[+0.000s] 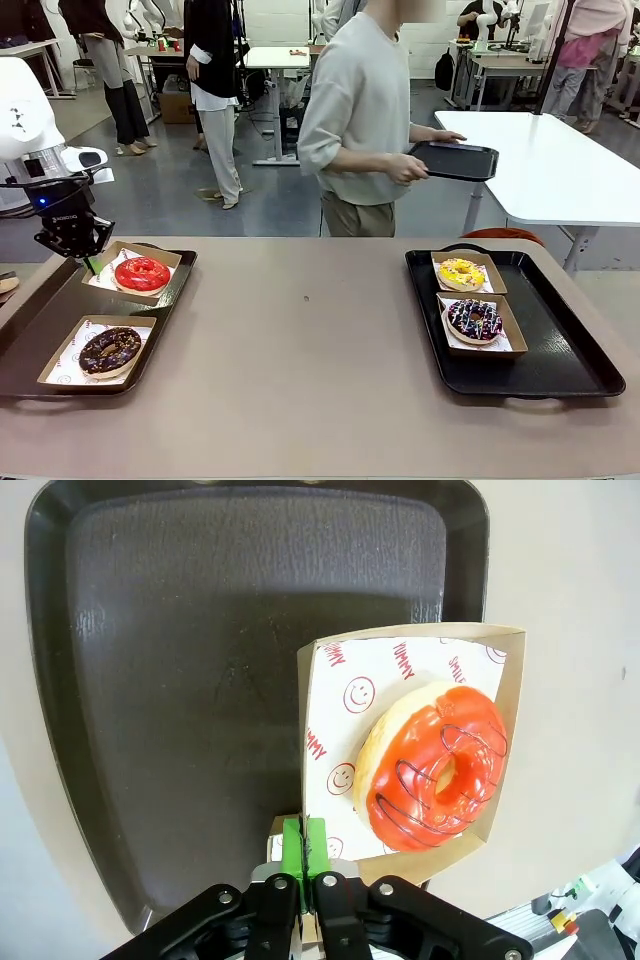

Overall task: Individually package the donuts and arrange them on the tray.
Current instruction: Place the picked Paper togo box on the Handle tray.

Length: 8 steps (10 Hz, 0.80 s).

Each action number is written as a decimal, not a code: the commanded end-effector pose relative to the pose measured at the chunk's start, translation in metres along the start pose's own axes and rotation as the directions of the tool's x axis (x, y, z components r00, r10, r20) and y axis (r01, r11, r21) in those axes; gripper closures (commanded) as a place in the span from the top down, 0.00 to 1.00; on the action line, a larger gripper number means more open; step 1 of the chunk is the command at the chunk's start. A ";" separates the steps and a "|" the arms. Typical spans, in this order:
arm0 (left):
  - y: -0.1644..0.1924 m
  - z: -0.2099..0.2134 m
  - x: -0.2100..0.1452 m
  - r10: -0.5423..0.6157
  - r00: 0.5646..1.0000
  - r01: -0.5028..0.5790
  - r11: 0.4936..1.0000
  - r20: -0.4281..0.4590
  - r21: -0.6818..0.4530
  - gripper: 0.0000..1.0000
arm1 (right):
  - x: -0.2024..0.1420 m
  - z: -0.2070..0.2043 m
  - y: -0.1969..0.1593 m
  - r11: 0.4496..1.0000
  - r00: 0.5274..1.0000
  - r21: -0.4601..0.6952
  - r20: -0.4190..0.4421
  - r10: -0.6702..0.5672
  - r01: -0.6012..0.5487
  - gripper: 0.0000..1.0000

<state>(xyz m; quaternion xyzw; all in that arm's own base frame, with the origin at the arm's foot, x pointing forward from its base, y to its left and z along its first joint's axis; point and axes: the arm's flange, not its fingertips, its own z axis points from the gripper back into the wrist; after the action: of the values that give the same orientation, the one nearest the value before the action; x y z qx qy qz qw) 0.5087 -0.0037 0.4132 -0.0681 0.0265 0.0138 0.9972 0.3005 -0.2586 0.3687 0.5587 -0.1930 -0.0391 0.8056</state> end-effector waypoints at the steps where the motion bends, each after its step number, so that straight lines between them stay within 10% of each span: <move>1: 0.006 -0.007 0.013 0.008 1.000 -0.009 1.000 -0.016 -0.025 0.01 | 0.001 0.001 0.002 1.000 1.000 -0.011 0.003 -0.016 0.016 1.00; 8: 0.040 -0.026 0.038 0.072 0.997 -0.072 0.997 -0.033 -0.009 0.01 | 0.001 0.001 0.002 1.000 1.000 -0.011 0.003 -0.016 0.016 1.00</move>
<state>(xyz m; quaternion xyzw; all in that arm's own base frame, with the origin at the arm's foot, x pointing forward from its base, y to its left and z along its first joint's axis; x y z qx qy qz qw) 0.5419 0.0285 0.3785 -0.0746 0.0478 0.0511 0.9948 0.3001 -0.2591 0.3687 0.5586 -0.1935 -0.0397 0.8056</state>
